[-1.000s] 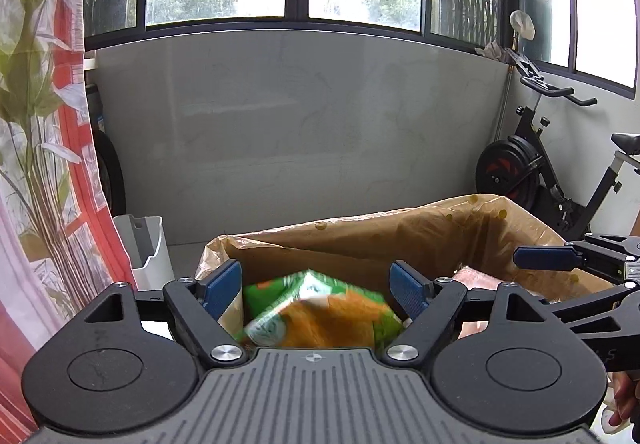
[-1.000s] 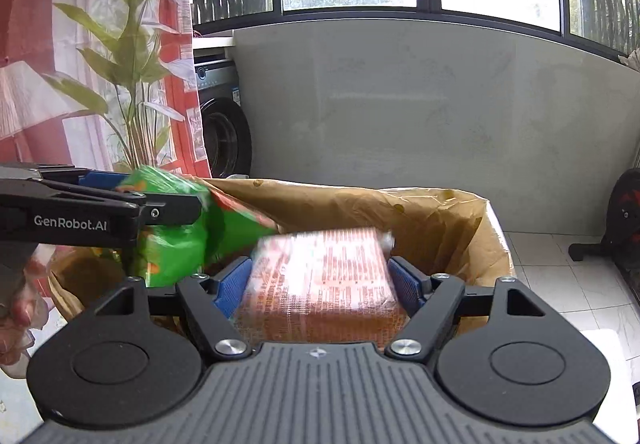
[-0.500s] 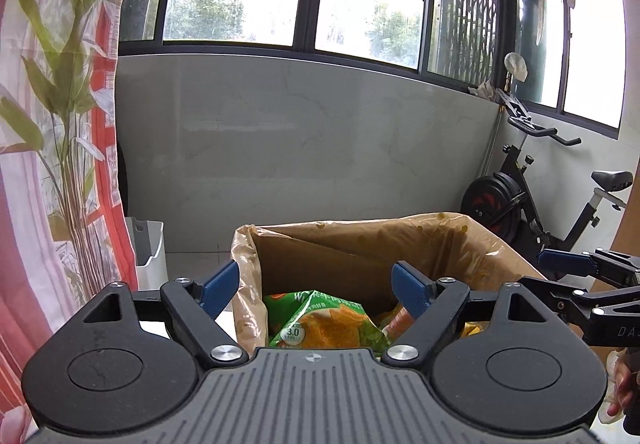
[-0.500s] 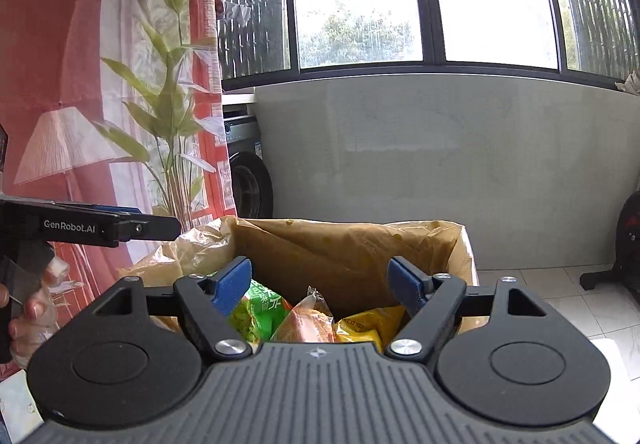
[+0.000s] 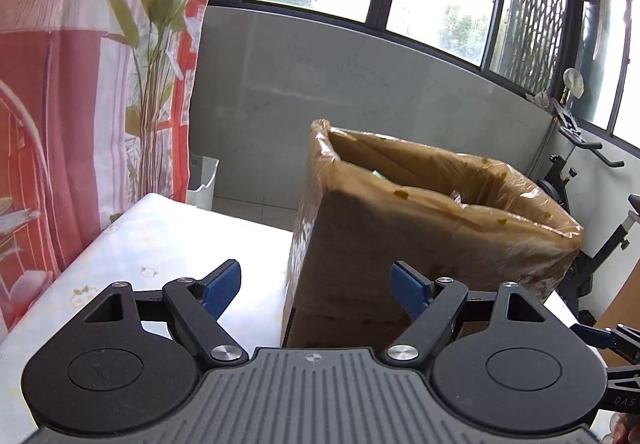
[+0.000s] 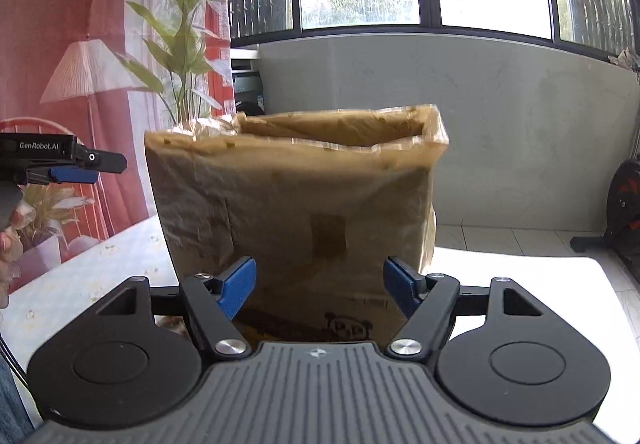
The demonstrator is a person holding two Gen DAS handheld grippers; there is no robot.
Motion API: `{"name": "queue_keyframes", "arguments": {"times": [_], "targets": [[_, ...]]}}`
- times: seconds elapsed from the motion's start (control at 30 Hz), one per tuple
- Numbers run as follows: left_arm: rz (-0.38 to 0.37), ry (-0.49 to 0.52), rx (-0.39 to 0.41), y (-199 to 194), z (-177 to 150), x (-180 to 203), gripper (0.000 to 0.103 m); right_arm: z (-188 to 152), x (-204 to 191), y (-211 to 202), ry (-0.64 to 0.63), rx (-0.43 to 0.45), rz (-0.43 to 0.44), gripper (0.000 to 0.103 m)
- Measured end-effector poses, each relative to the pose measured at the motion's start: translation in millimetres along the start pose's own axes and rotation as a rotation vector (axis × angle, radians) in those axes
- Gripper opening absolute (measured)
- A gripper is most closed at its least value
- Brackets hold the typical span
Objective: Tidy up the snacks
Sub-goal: 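Move both tools back toward the small snacks beside the box, then grasp the blue-wrapped dark cake with the right gripper while the left grasps the gold sachet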
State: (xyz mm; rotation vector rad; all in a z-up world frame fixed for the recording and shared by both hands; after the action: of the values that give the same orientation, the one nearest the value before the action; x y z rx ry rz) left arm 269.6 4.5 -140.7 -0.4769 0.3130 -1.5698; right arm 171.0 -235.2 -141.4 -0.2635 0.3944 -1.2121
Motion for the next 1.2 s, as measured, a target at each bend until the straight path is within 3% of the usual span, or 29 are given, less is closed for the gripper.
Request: {"name": "queue_keyframes", "arguments": {"times": [0.17,0.47,0.63,0.97,1.2], "targets": [[0.034,-0.015,-0.075,4,-31,-9,0.08,-52,5,14,0.064,-0.143,0.007,0.079],[0.066,-0.037,-0.195,13,-70,-14,0.079,-98,0,34,0.064,-0.238,0.019,0.079],[0.071,-0.019,-0.223,16,-79,-11,0.078,-109,-6,34,0.017,-0.222,-0.008,0.074],[0.06,0.02,-0.265,23,-95,-1,0.078,-108,-8,28,-0.008,-0.175,0.009,0.053],[0.055,0.019,-0.295,32,-102,2,0.078,-108,-10,29,-0.023,-0.166,0.024,0.052]]}}
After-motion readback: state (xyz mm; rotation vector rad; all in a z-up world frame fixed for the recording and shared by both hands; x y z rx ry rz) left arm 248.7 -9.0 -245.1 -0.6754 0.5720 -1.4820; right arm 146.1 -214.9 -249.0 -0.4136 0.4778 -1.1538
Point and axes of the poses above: each gripper's, at about its wrist camera, not at the fingertips, and y roughly the way its jaws point, x to its right, z to its top, the point moved 4 cm from there along y, roughly the way its jaws point, and after that the axes turned 8 degrees about z, right-handed, at the moved point
